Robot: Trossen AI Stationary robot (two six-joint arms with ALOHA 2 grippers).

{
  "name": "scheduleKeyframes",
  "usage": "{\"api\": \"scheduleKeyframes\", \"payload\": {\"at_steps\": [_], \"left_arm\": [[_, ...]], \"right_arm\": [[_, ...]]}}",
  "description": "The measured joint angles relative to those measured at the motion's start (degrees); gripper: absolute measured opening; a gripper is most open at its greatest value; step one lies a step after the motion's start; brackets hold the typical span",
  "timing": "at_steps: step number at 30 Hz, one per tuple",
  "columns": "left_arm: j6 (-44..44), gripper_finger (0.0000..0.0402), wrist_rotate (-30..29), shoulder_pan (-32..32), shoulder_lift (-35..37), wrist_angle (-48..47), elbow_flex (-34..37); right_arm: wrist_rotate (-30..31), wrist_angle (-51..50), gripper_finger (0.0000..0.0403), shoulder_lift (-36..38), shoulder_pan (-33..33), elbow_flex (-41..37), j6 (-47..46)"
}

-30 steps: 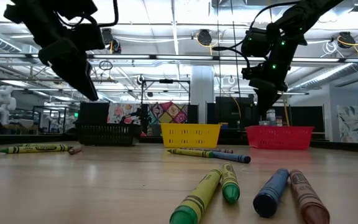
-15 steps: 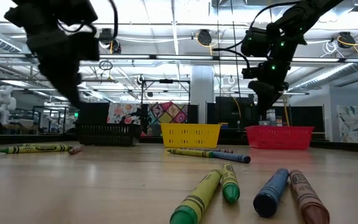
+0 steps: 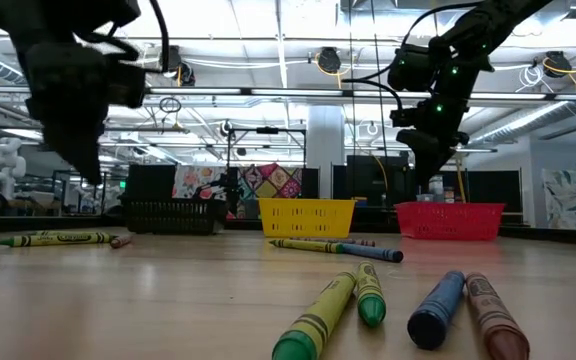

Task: Sort crayons
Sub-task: Put the blue crayon into the yellow bin

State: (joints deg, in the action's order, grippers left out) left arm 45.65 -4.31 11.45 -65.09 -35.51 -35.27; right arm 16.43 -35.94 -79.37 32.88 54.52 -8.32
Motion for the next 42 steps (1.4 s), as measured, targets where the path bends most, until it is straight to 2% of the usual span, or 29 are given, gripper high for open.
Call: {"api": "scheduleKeyframes", "payload": {"at_steps": [7,12,25,42], "left_arm": [[6.1,0.0063,-0.7,3.2,-8.0,1.2,0.0],[7.1,0.0063,-0.8,4.5,-11.5,2.6,0.0],[9.5,0.0063,-3.3,4.8,-12.9,2.9,0.0],[9.6,0.0063,-3.5,4.8,-13.1,0.7,0.0]], "right_arm": [[0.0,-0.4,0.0075,0.0,0.0,0.0,0.0],[0.0,-0.3,0.0075,0.0,0.0,0.0,0.0],[-0.2,-0.3,0.0075,0.0,0.0,0.0,0.3],[-0.2,-0.3,0.0075,0.0,0.0,0.0,0.4]]}}
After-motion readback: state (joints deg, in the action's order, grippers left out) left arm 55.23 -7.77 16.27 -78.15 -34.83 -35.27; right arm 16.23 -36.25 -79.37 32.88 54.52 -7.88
